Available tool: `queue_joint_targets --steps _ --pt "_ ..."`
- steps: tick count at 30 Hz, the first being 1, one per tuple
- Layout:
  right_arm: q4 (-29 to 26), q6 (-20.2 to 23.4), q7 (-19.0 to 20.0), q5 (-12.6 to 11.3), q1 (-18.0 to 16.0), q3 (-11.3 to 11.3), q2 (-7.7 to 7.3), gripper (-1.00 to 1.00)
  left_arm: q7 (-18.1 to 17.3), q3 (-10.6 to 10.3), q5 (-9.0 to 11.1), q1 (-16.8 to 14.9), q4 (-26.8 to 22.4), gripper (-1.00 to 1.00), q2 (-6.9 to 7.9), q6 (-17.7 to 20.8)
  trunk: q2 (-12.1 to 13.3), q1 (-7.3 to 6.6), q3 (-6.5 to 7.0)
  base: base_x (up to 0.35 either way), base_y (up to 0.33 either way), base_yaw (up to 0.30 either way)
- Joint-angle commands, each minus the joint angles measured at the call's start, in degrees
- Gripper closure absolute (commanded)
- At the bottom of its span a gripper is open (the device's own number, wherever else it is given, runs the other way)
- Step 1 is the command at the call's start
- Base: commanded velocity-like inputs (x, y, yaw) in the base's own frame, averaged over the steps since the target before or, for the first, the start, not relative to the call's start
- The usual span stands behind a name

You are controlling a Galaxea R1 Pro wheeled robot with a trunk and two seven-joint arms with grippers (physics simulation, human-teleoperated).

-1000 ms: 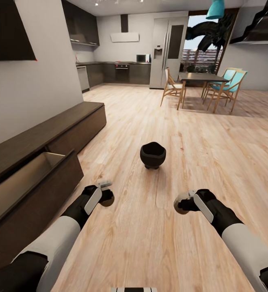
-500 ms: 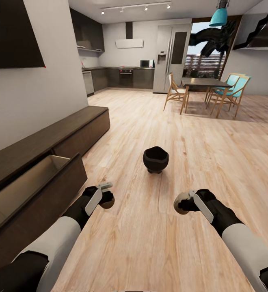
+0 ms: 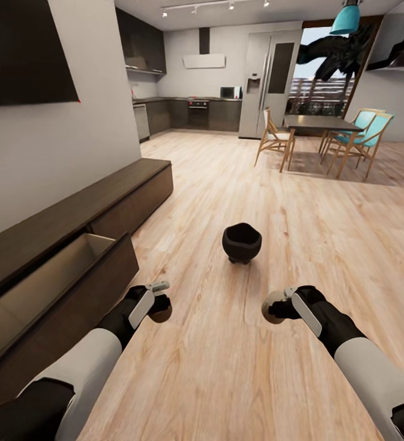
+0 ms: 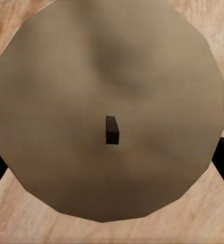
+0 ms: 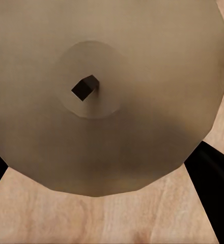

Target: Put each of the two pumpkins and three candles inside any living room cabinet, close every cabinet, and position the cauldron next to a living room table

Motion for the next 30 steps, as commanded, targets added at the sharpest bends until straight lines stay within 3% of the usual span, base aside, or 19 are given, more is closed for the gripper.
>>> queue_joint_targets --steps 1,30 --pt "-0.07 0.13 -0.5 -0.62 -0.04 0.32 -0.08 1.0 0.54 -0.3 0.6 -0.01 -0.04 1.0 0.04 0.18 0.4 -0.23 0.12 0.0 0.0 0.008" --pt "-0.07 0.13 -0.46 -0.65 0.91 0.33 -0.08 1.0 0.29 -0.22 0.7 -0.02 -2.08 1.0 -0.01 1.52 12.03 -6.6 5.31 0.0 -0.002 0.001"
